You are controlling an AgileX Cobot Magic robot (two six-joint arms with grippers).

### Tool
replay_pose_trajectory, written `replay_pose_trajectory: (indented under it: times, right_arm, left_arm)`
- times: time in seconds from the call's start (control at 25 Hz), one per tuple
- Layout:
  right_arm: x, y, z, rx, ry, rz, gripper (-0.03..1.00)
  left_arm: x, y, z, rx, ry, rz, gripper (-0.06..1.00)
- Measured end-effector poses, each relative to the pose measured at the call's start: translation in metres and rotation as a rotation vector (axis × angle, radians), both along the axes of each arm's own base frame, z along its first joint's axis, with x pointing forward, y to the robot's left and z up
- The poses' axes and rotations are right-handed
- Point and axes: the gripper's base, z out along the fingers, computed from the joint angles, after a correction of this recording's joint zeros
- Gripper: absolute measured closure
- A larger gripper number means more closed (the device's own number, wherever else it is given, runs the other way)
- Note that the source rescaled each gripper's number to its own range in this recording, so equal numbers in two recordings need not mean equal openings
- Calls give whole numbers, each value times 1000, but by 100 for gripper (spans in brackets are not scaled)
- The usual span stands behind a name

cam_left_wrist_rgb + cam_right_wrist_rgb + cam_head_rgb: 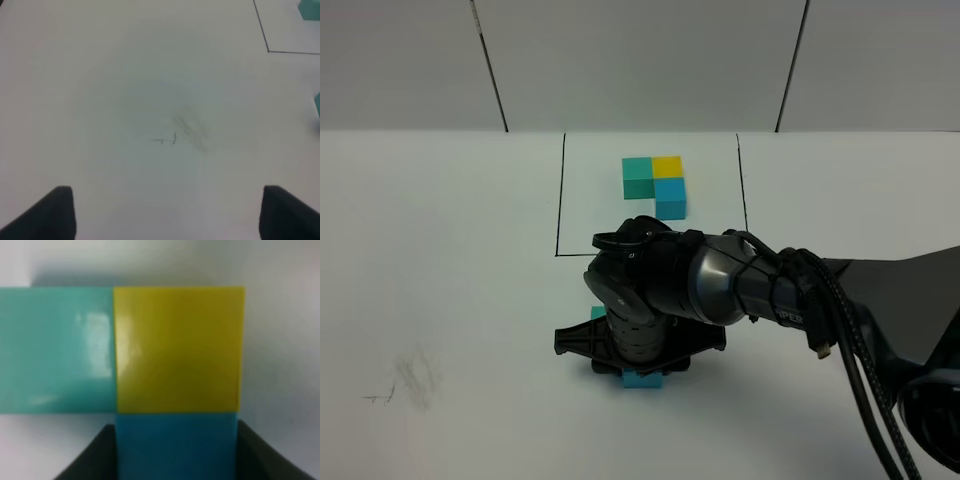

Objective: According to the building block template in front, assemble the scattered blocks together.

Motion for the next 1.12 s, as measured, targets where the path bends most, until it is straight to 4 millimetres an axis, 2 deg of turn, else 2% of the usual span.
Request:
replay_pose_trajectory:
  times: [0.08, 0.2, 0.24, 0.32, 0.52, 0.76, 0.92, 1.04, 1.12]
  right_arm:
    - [-1, 1, -7, 1, 14, 9, 45]
    - [0, 2, -2, 14, -2, 54, 15]
    - [0, 2, 2, 18, -10, 69, 7]
    - [-1, 2, 15, 30, -25, 84, 1]
    - [-7, -13, 62, -13, -59, 84, -3]
    - [-10, -54, 124, -257, -216, 78, -3]
    - [-4, -77, 159, -371, -377, 177, -3]
    - [3, -108, 196, -468, -483, 262, -3]
    - [5, -141, 230, -544, -546, 302, -3]
  left_arm:
    - [0, 0, 0, 0, 0, 0, 32]
    - [0, 0, 0, 0, 0, 0, 32]
    - [0, 0, 0, 0, 0, 0, 32]
    - [0, 0, 0, 0, 0, 0, 32]
    - [0, 0, 0, 0, 0, 0, 32]
    - [0, 0, 0, 0, 0, 0, 32]
    - [0, 0, 0, 0, 0, 0, 32]
    - [0, 0, 0, 0, 0, 0, 32]
    - [0, 0, 0, 0, 0, 0, 32]
